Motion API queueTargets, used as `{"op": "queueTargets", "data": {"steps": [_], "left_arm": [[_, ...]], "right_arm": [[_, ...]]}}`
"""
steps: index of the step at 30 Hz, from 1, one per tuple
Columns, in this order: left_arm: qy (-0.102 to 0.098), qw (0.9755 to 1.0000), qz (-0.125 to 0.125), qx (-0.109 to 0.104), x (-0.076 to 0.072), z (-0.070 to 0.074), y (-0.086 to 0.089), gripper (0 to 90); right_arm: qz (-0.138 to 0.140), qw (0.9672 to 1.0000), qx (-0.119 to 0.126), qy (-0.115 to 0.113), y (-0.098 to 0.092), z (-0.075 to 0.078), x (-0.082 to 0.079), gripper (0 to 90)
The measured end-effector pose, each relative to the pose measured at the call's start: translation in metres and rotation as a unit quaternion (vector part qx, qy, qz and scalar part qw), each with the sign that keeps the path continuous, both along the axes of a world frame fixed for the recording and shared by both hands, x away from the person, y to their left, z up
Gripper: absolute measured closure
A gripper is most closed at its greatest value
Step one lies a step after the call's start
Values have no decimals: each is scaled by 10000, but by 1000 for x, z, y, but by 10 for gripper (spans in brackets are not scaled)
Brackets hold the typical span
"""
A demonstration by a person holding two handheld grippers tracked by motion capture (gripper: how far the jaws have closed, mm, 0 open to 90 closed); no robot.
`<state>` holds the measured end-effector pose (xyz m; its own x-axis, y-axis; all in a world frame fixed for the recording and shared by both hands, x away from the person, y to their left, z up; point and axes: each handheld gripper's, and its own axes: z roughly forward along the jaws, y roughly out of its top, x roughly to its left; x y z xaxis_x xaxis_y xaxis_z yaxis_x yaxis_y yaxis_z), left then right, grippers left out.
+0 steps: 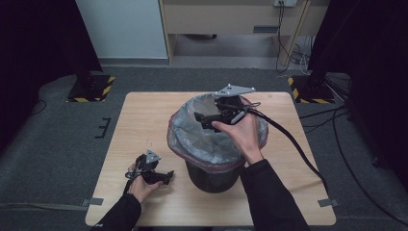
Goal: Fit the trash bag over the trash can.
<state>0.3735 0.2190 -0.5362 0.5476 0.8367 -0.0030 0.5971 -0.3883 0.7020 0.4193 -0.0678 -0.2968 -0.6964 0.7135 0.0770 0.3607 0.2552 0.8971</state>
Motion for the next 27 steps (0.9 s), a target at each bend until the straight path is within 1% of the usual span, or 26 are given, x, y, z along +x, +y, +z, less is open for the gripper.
{"op": "queueTargets", "data": {"steps": [2, 3, 4, 5, 8, 9, 11, 12, 14, 15, 17, 18, 19, 20, 21, 22, 24, 25, 26, 27], "left_arm": [[-13, 10000, 6, -4, 0, 0, 0, 0], [-13, 10000, -11, 18, 0, 0, 0, 0], [-11, 10000, -10, 18, 0, 0, 0, 0], [-11, 10000, -9, 18, 0, 0, 0, 0], [-11, 10000, -8, 19, 0, 0, 0, 0], [-13, 10000, -9, 19, 0, 0, 0, 0], [-13, 10000, -5, 16, 0, 0, 0, 0], [-13, 10000, -4, 16, 0, 0, 0, 0], [-12, 10000, -3, 17, 0, 0, 0, 0], [-13, 10000, -1, 15, 0, 0, 0, 0], [-12, 10000, -1, 14, 0, 0, 0, 0], [-11, 10000, -1, 19, 0, 0, 0, 0], [-14, 10000, 1, 12, 0, 0, 0, 0], [-8, 10000, -2, 8, 0, 0, 0, 0], [-61, 10000, 11, -14, 0, -1, 0, 0], [-51, 10000, 13, -24, 0, -1, 0, 0], [-58, 10000, 8, -8, 0, -1, 0, 0], [-59, 10000, 8, -10, 0, -1, 0, 0], [-61, 10000, 9, -8, 0, -1, 0, 0], [-61, 10000, 7, -8, 0, -1, 0, 0]], "right_arm": [[-8, 9997, 116, -195, 0, 10, -4, 157], [-19, 9993, 239, -275, -1, 14, -6, 162], [-32, 9983, 452, -375, -2, 18, -8, 161], [-46, 9973, 571, -462, -4, 21, -9, 162], [-213, 9940, 737, -777, -11, 32, -13, 161], [-315, 9922, 825, -877, -14, 35, -14, 161], [-530, 9883, 913, -1098, -25, 41, -15, 162], [-615, 9867, 947, -1172, -29, 43, -15, 161], [-879, 9822, 1055, -1281, -44, 47, -15, 162], [-961, 9807, 1073, -1323, -50, 48, -15, 162], [-1185, 9769, 1142, -1365, -65, 47, -14, 163], [-1319, 9745, 1188, -1374, -76, 46, -14, 164], [-1395, 9731, 1183, -1399, -83, 45, -13, 165], [-1531, 9706, 1189, -1428, -92, 42, -13, 166], [-1657, 9683, 1162, -1463, -102, 39, -13, 166], [-1779, 9663, 1135, -1473, -111, 35, -13, 168], [-2043, 9608, 1145, -1481, -132, 25, -13, 169], [-2131, 9591, 1141, -1472, -140, 18, -13, 171], [-2201, 9583, 1144, -1418, -146, 13, -13, 171], [-2301, 9573, 1109, -1351, -156, 4, -12, 172]]}}
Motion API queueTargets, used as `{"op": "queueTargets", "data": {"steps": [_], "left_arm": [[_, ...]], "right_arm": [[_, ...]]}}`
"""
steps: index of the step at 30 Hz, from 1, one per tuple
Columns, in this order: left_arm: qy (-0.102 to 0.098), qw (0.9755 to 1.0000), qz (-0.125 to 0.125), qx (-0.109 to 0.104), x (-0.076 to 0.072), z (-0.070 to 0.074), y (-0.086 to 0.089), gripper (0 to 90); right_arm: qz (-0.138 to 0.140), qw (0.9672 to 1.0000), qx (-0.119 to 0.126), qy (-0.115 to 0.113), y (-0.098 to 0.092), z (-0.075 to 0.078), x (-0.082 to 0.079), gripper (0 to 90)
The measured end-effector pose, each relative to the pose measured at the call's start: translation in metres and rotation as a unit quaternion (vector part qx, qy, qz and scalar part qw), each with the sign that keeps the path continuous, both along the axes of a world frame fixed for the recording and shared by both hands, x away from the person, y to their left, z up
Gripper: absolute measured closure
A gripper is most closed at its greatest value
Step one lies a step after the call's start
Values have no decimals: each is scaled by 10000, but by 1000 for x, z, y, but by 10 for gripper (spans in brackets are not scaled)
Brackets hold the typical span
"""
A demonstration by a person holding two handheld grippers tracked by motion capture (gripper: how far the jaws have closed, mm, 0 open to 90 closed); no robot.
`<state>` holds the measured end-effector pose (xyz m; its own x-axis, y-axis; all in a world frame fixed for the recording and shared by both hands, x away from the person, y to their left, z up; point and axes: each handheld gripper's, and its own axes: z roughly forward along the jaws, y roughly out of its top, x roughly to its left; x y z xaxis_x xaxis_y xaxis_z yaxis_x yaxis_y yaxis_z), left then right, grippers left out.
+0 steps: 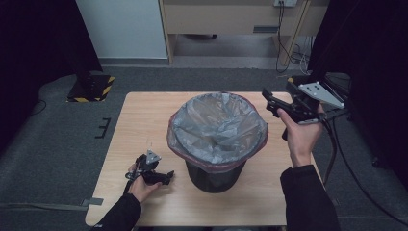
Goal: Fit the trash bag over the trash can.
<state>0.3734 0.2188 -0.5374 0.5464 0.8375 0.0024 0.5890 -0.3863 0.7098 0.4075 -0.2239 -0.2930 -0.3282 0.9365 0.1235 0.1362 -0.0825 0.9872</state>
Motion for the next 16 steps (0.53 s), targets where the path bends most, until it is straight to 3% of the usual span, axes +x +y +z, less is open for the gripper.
{"op": "queueTargets", "data": {"steps": [5, 8, 11, 14, 16], "left_arm": [[24, 10000, -21, 33, 0, 0, 0, 0], [27, 10000, -20, 29, 0, 0, 1, 0], [28, 10000, -20, 30, 0, 0, 1, 0], [18, 10000, 7, -9, 0, 0, 0, 0], [19, 10000, 0, -9, 0, 0, 0, 0]], "right_arm": [[-162, 9986, -66, 500, -28, -47, 1, 172], [-174, 9954, -141, 934, -40, -83, -1, 168], [-35, 9892, -254, 1446, -49, -121, -5, 168], [137, 9804, -473, 1906, -54, -154, -11, 168], [254, 9724, -685, 2218, -58, -169, -12, 166]]}}
